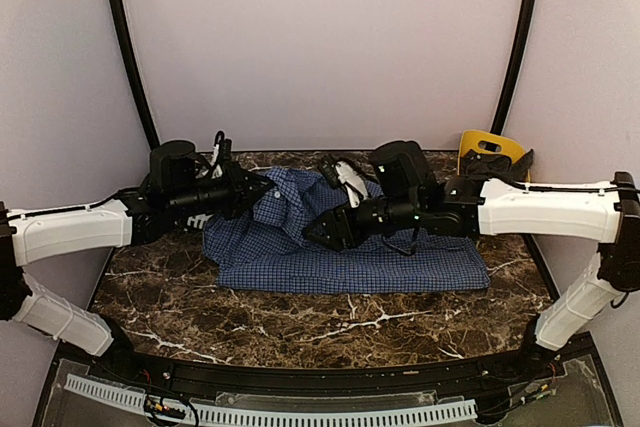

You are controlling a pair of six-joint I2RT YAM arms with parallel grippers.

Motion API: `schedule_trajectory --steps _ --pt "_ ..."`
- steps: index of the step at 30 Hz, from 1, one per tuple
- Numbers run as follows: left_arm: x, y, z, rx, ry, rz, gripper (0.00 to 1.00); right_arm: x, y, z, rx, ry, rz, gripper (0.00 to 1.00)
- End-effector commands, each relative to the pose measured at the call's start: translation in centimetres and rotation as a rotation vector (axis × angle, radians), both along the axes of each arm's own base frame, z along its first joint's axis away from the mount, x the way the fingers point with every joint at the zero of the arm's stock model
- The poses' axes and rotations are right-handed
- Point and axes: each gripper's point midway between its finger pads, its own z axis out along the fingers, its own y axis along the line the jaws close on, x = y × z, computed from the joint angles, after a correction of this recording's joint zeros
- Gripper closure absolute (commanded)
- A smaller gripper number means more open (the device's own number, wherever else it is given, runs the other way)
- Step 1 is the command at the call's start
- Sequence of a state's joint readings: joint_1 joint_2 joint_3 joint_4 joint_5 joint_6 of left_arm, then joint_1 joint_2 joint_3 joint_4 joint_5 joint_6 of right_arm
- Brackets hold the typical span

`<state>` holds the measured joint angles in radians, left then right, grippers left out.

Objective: Fold and stack the long sleeve shirts
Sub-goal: Pass from the left arm to the right

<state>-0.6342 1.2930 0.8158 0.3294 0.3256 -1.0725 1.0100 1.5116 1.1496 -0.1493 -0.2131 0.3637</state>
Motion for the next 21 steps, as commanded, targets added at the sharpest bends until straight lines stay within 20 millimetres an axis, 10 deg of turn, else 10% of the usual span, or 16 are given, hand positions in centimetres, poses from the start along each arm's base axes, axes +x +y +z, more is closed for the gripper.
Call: schedule_trajectory --steps 1,21 --pt "0.2 -1.0 2.2 -0.170 0.030 -0.005 1.00 0.6 3.2 2.1 0.021 -0.163 0.009 0.39" --pt "-0.3 -2.7 1.6 -0.312 0.227 -0.071 1.00 3.9 5.9 1.2 -0.308 -0.627 -0.108 0.34"
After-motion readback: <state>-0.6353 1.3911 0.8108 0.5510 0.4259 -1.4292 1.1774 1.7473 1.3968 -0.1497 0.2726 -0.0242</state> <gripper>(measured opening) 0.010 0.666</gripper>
